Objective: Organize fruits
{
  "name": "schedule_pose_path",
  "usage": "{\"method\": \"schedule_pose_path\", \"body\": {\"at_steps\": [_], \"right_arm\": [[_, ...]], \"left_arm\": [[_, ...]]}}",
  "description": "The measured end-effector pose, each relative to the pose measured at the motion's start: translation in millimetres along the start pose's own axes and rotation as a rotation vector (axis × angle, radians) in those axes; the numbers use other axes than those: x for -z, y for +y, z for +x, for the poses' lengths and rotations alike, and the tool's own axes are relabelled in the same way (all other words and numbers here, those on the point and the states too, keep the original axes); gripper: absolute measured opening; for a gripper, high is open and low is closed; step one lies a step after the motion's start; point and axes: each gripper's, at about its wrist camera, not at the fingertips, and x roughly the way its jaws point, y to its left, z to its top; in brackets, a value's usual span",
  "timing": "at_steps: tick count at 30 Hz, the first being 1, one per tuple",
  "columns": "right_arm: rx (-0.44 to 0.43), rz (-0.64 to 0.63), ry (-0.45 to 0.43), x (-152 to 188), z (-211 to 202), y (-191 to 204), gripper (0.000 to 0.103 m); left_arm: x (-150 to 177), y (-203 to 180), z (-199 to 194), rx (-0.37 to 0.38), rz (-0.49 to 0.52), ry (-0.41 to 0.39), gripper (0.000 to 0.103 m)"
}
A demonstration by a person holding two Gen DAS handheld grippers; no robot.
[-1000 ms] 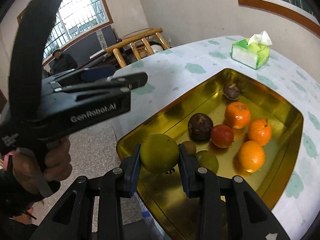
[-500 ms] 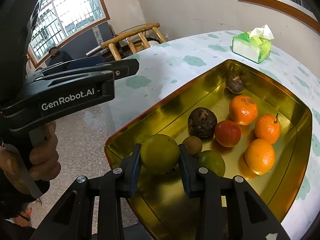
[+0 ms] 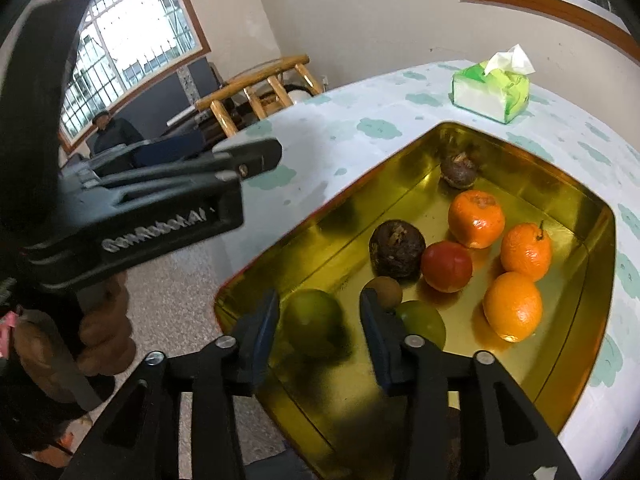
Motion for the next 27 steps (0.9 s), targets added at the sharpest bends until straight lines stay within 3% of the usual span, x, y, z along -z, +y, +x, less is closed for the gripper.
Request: {"method": "schedule_pose_path", "body": {"at_steps": [5,7,9,13,17,21,25,27], "right_arm": [[0.094,-0.032,-0.072,-4,-22,4,0.056],[0.191,-0.044,-0.132,-4,-37,4,0.070],[0.266,-0.061,-0.187,-4,-48,5,0.076],[0.443,-0.098,-0.298,0,-69,8,0.085],[0.558,-0.076,-0.367,10,-83,4,0.093],[0.631,-0.063,-0.399,18,-93,5,0.099],[0.632,-0.052,-0.450,23,-111,8,0.101],[0.628,-0.045,-0.469,24,-119,9,0.101]], "left_arm": [[-1,-1,-4,0.008,-0.001,-0.015,0.078],[-2,-5,-7,0.018,-0.002,-0.030,0.078],[-4,-8,-13,0.031,-0.008,-0.057,0.078],[-7,-15,-26,0.065,-0.030,-0.110,0.078],[-12,-19,-41,0.083,-0.057,-0.165,0.078],[-16,-24,-62,0.069,-0.060,-0.237,0.079],[-19,-30,-84,0.094,-0.044,-0.277,0.090],[-19,-32,-99,0.061,-0.038,-0.321,0.097]]}}
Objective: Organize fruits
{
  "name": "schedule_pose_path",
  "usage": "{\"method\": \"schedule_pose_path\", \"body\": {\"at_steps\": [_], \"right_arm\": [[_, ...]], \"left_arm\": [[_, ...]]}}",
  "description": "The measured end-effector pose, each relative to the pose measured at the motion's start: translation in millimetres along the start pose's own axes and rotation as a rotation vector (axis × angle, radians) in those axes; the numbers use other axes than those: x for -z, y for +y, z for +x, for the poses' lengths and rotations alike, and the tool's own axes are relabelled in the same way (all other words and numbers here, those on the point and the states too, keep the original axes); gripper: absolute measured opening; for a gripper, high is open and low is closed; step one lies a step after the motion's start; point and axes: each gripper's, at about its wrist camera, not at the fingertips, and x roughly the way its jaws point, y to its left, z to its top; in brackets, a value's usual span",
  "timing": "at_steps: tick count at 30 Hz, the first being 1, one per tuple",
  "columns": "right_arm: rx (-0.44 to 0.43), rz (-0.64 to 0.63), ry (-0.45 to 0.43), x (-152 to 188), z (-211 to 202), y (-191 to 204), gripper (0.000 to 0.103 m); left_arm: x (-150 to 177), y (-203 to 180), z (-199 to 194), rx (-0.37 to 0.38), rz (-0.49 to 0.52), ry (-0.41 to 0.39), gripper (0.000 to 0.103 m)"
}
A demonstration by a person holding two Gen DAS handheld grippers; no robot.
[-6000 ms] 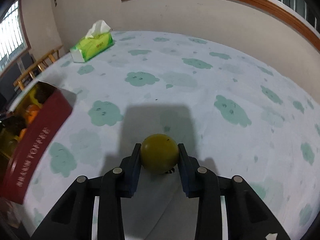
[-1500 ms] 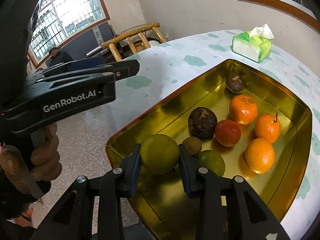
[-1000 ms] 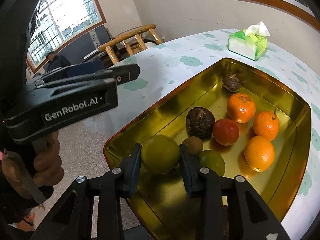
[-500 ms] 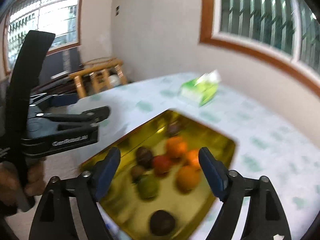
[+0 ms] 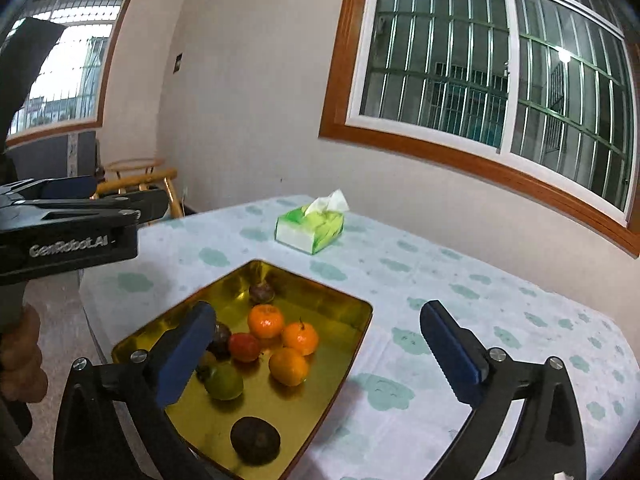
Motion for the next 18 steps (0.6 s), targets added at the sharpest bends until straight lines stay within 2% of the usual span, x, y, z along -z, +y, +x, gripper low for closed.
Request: {"method": "schedule_pose_path", "body": {"at_steps": [1,6,13,18], "right_arm": [[-0.003,0.006,-0.008,-2,-3,-2,0.102],[-0.010,0.020,-0.040,-8,-19,-7,0.102],[-0.004,0.020,-0.072,-13,-33,-11,0.102],[0.000,0.022,-0.087,-15,-38,-14,0.102]], "left_arm": [[-3,-2,-7,-0.011,0.008,-0.016,0.103],[-14,-6,-31,0.060,0.003,-0.049,0.103],[-20,-16,-43,0.052,0.031,-0.058,0.103],[-21,-16,-48,0.061,0.009,-0.060,0.103]]}}
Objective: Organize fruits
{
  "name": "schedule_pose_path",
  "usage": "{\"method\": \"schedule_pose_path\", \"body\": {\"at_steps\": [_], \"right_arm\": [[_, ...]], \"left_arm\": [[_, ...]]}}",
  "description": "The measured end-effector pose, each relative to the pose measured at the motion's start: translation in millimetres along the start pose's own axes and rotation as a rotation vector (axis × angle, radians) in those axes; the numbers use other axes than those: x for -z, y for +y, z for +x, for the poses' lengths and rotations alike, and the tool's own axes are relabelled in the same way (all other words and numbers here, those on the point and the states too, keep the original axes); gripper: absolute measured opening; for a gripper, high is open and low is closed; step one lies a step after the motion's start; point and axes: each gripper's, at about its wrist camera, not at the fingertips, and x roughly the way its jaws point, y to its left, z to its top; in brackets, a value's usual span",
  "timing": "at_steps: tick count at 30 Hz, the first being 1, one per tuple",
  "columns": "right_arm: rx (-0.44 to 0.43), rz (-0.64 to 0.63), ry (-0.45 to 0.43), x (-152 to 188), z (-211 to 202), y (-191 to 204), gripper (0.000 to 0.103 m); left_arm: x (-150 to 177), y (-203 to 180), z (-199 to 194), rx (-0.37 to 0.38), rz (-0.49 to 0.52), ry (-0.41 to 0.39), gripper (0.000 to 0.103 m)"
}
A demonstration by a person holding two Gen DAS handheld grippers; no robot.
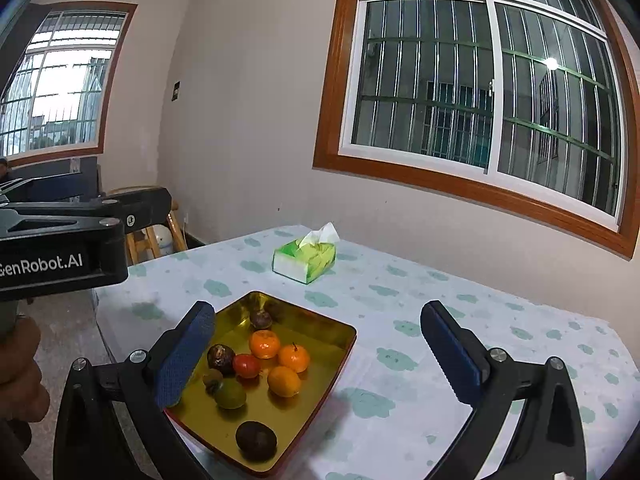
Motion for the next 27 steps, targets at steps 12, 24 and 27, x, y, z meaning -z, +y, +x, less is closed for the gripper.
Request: {"method": "schedule_pose_path", "body": {"at_steps": [12,24,27], "right_arm": [[-0.008,-0.004,-0.002,0.9,-2.3,1.2,0.102],[-0.017,0.002,0.017,5.1,1.9,1.2,0.102],[-0.018,0.005,0.024,6.1,3.0,0.7,0.102]], "left_arm": [[1.4,3.2,-1.1,-0.010,-0.020,0.008,0.103],[6.3,-0.5,5.6,-0.019,0.000,0.031,0.103],[8.6,-1.1,8.5,-0.017,0.002,0.044,0.103]]}}
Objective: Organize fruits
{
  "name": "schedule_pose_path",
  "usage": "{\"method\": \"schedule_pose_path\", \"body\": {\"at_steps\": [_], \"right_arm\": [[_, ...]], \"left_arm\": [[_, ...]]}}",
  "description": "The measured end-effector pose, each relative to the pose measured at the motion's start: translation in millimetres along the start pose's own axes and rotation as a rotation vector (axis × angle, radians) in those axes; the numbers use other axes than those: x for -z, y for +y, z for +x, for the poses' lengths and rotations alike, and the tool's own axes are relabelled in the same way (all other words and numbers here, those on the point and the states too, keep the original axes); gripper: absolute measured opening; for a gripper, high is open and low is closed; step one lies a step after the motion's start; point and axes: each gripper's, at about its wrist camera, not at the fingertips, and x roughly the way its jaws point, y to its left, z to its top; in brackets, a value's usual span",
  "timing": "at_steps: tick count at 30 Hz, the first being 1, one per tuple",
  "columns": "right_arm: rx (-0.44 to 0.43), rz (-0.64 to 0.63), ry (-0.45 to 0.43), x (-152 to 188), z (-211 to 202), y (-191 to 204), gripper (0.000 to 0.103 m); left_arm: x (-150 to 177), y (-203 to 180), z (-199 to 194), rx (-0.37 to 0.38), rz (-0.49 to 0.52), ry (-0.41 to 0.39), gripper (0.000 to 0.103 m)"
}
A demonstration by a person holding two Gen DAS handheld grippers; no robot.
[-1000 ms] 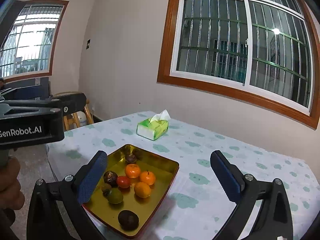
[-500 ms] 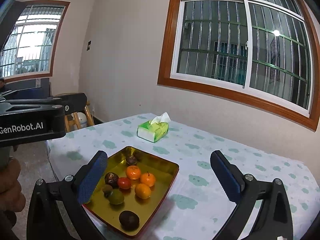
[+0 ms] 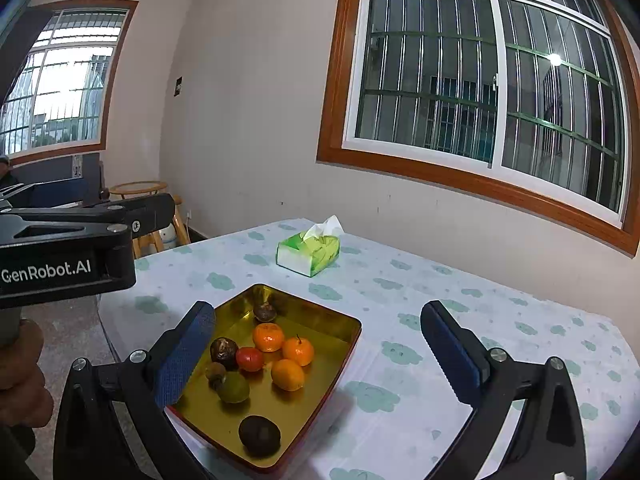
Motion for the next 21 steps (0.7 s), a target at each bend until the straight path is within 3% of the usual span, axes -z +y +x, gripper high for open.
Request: {"method": "schedule_pose_path", "body": {"at_steps": [6,10,17,21], "right_arm": [[-0.011,0.022,0.028,4,6,-6,0.102],[0.007,0.068,0.081,15,17,-30,0.102],[0.103,0.131,0.217,45,46,-113,0.102],[0.173,0.174,0.366,74,75,-184,0.102]], "left_arm": [[3,-5,11,-0.021,0.014,0.020,0.103],[0,-11,25,-0.022,0.018,0.038,0.103],[1,-36,45,-0.017,0.055,0.103,0.103],[1,-48,57,-0.022,0.067,0.151,0.103]]}}
